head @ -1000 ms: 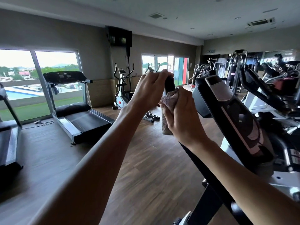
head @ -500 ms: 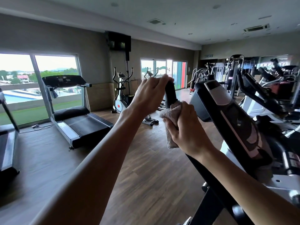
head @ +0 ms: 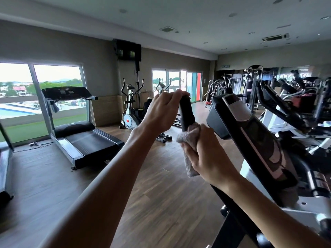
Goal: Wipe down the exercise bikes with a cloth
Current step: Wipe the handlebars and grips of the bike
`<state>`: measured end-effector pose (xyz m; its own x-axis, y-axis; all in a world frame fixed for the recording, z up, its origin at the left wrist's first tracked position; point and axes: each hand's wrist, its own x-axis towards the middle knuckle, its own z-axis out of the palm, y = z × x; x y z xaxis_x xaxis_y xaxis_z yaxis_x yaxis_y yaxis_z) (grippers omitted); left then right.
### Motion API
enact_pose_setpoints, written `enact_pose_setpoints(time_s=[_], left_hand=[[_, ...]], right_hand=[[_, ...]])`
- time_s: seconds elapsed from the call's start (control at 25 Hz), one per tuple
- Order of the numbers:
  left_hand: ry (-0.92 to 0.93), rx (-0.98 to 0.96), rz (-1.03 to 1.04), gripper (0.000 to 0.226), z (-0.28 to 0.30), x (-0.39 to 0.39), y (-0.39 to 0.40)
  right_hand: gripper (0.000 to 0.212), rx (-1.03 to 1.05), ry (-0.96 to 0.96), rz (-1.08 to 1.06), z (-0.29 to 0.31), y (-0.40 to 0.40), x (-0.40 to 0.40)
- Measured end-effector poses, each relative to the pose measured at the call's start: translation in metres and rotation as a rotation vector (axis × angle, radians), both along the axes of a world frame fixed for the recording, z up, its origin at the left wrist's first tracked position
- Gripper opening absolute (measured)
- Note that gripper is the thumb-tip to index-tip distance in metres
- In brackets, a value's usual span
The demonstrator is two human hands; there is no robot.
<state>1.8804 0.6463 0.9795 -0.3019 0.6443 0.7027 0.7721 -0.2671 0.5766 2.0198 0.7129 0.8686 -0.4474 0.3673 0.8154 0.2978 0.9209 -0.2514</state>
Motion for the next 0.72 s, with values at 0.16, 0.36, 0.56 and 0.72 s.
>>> enact_pose_setpoints(time_s=[0.16, 0.36, 0.56, 0.72], left_hand=[[-0.018, 0.013, 0.011, 0.040, -0.002, 0.002, 0.001], [0.011, 0.008, 0.035, 0.038, -0.003, 0.003, 0.001], [0.010, 0.019, 0.040, 0.039, -0.004, -0.001, 0.002], [0.014, 0.008, 0.054, 0.037, -0.003, 0.004, 0.002]], right_hand=[[0.058, 0.032, 0.049, -0.049, 0.018, 0.008, -0.017], [0.063, -0.008, 0.133, -0.022, 0.055, 0.015, -0.044], [0.049, -0.045, 0.127, 0.069, 0.006, -0.001, -0.008], [0.049, -0.046, 0.061, 0.013, 0.034, 0.010, -0.022]])
